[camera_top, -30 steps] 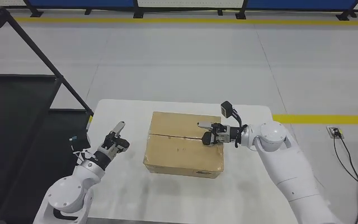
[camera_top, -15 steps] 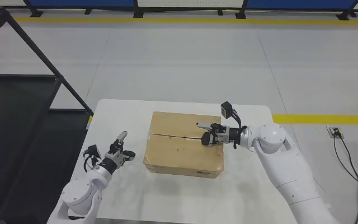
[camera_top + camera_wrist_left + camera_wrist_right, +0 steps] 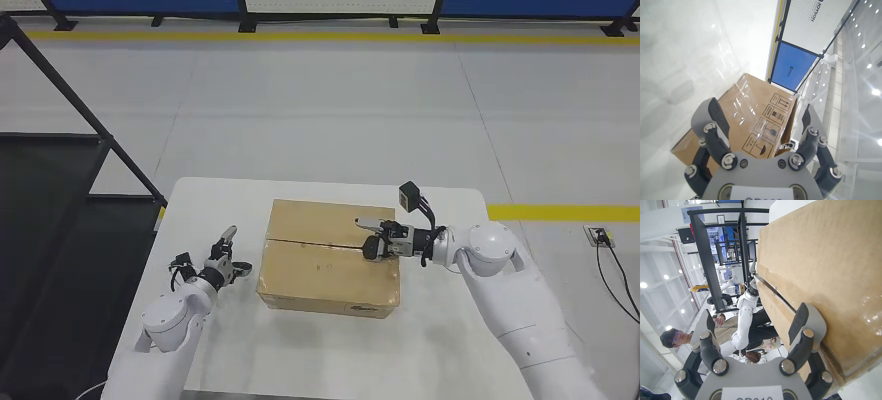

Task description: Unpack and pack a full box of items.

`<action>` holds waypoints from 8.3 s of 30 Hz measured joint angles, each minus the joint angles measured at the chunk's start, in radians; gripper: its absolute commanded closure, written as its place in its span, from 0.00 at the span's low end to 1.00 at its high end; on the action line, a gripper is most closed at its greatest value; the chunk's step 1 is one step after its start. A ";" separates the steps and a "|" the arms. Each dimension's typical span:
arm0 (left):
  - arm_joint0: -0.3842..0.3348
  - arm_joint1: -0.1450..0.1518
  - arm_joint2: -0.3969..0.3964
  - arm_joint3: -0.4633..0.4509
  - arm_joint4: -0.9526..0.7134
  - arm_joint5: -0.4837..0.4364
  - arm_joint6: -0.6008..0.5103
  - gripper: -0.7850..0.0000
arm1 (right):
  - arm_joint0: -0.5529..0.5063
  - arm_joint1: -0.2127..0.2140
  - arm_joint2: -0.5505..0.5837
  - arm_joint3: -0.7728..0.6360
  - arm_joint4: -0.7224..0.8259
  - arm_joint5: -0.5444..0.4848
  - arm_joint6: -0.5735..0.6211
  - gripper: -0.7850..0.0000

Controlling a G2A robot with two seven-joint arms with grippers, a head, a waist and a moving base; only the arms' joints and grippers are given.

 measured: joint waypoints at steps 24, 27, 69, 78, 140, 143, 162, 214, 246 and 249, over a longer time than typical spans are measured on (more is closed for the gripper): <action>-0.101 -0.034 0.022 0.174 -0.096 -0.110 0.024 0.00 | 0.008 0.006 -0.013 0.004 0.027 -0.015 -0.050 0.00; -0.098 -0.034 0.013 0.166 -0.096 -0.122 0.028 0.00 | 0.019 0.004 -0.025 0.027 0.030 -0.012 -0.046 0.00; 0.080 -0.027 -0.190 -0.214 -0.096 -0.234 0.157 0.00 | 0.053 -0.002 -0.070 0.101 0.063 -0.027 -0.065 0.00; 0.060 -0.027 -0.214 -0.235 -0.102 -0.241 0.151 0.00 | 0.057 -0.003 -0.078 0.104 0.063 -0.023 -0.074 0.00; -0.066 -0.083 0.215 -0.516 0.421 -0.067 0.155 0.00 | -0.173 0.087 0.150 -0.121 0.112 -0.057 -0.099 0.00; -0.075 -0.088 0.240 -0.502 0.446 -0.055 0.143 0.00 | -0.185 0.090 0.159 -0.125 0.117 -0.063 -0.101 0.00; -0.153 -0.133 0.400 -0.379 0.522 -0.012 0.111 0.00 | -0.309 0.120 0.254 -0.175 0.166 -0.099 -0.130 0.00; -0.117 -0.184 0.234 -0.539 0.606 0.007 0.022 0.00 | -0.407 0.163 0.342 -0.260 0.284 -0.221 -0.042 0.00; 0.352 -0.091 -0.395 -0.750 0.471 -0.061 -0.287 0.00 | -0.076 0.103 -0.060 -0.179 -0.052 -0.073 -0.139 0.00; 0.345 -0.088 -0.387 -0.748 0.474 -0.058 -0.291 0.00 | -0.116 0.117 -0.018 -0.226 -0.062 -0.056 -0.137 0.00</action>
